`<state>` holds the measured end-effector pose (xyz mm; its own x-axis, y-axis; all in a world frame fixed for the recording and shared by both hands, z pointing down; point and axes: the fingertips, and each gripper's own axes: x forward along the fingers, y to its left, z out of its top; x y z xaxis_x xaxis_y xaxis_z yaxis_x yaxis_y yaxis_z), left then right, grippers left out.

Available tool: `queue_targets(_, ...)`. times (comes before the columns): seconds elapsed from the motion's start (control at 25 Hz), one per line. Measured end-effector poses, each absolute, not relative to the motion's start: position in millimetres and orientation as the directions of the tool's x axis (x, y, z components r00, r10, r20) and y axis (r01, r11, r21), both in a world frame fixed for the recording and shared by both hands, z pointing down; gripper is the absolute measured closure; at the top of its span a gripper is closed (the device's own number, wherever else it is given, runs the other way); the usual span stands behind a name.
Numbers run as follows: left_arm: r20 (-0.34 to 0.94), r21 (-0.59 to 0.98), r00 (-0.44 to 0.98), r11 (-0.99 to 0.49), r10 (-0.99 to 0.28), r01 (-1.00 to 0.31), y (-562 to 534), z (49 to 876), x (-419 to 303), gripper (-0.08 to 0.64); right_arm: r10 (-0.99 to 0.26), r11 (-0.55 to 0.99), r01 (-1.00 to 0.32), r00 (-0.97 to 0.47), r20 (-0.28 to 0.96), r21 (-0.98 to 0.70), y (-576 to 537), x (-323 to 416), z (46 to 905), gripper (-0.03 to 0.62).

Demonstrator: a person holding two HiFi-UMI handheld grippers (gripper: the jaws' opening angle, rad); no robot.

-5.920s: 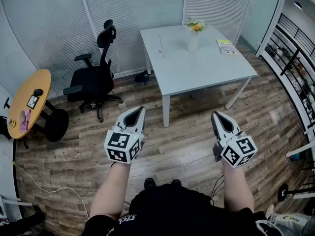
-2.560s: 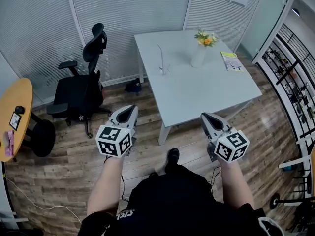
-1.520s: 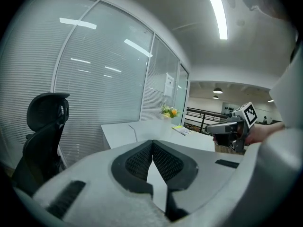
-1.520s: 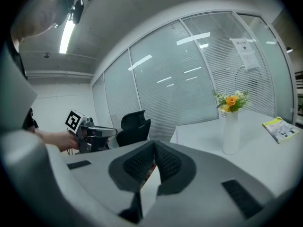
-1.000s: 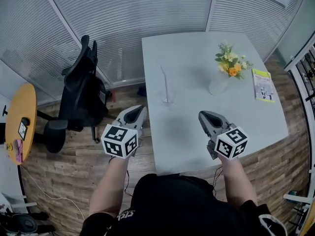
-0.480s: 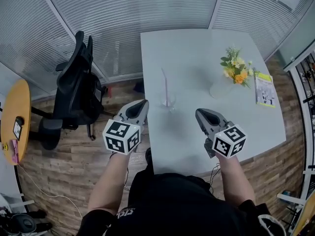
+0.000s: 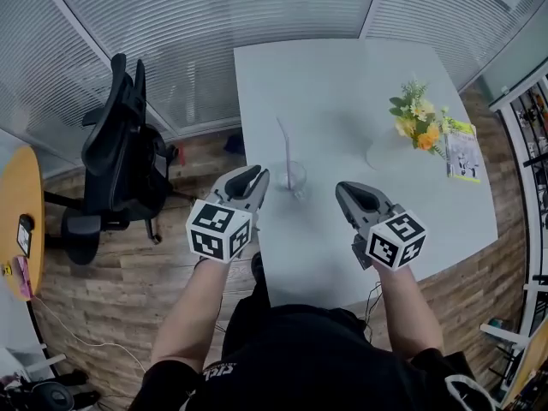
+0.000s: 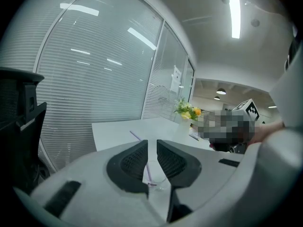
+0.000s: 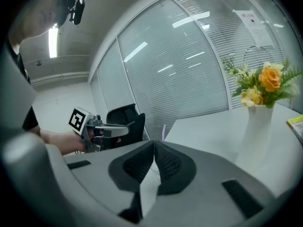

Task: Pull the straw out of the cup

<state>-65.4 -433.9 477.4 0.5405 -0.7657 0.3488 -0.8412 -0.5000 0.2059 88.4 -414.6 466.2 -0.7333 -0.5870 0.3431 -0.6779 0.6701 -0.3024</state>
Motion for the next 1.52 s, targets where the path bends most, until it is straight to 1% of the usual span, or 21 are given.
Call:
queue_targets(0.2, 0.366, 0.215, 0.570, -0.529, -0.736, -0.821, -452.1, 495.5, -54.7, 0.474, -0.578, 0.656, -0.681, -0.731, 0.364, -0.324, -421.1, 84.8, 482.8, 0.580)
queue_targets(0.52, 0.395, 0.238, 0.613, -0.569, -0.684, -0.787, -469.5, 527.4, -35.0, 0.416, -0.574, 0.625, -0.693, -0.720, 0.389, -0.361, -423.9, 84.8, 507.8, 0.580)
queue_targets(0.6, 0.397, 0.247, 0.615, -0.566, -0.681, -0.786, -476.2, 536.5, -32.1, 0.382, -0.574, 0.618, -0.697, -0.717, 0.396, -0.365, -424.3, 85.8, 513.2, 0.580)
queue_targets(0.72, 0.400, 0.274, 0.629, -0.567, -0.667, -0.776, -484.9, 549.9, -27.5, 0.311, -0.574, 0.604, -0.703, -0.710, 0.408, -0.374, -423.6, 86.8, 520.9, 0.581)
queue_targets(0.92, 0.400, 0.307, 0.660, -0.585, -0.636, -0.751, -495.6, 572.3, -18.2, 0.281, -0.577, 0.581, -0.718, -0.695, 0.429, -0.383, -420.2, 91.6, 530.1, 0.581)
queue_targets(1.08, 0.399, 0.325, 0.675, -0.593, -0.620, -0.737, -502.2, 588.2, -13.5, 0.221, -0.585, 0.559, -0.734, -0.679, 0.443, -0.386, -415.5, 99.8, 534.8, 0.581)
queue_targets(1.16, 0.401, 0.326, 0.682, -0.601, -0.612, -0.730, -504.5, 594.0, -11.6, 0.204, -0.589, 0.549, -0.742, -0.671, 0.451, -0.386, -413.3, 104.0, 537.4, 0.580)
queue_targets(1.36, 0.410, 0.330, 0.691, -0.610, -0.595, -0.721, -508.7, 605.9, -7.1, 0.206, -0.591, 0.530, -0.754, -0.657, 0.468, -0.388, -407.4, 111.9, 545.4, 0.581)
queue_targets(1.52, 0.410, 0.344, 0.698, -0.609, -0.588, -0.715, -509.1, 611.9, -6.3, 0.250, -0.589, 0.524, -0.758, -0.652, 0.478, -0.388, -404.7, 113.9, 548.8, 0.581)
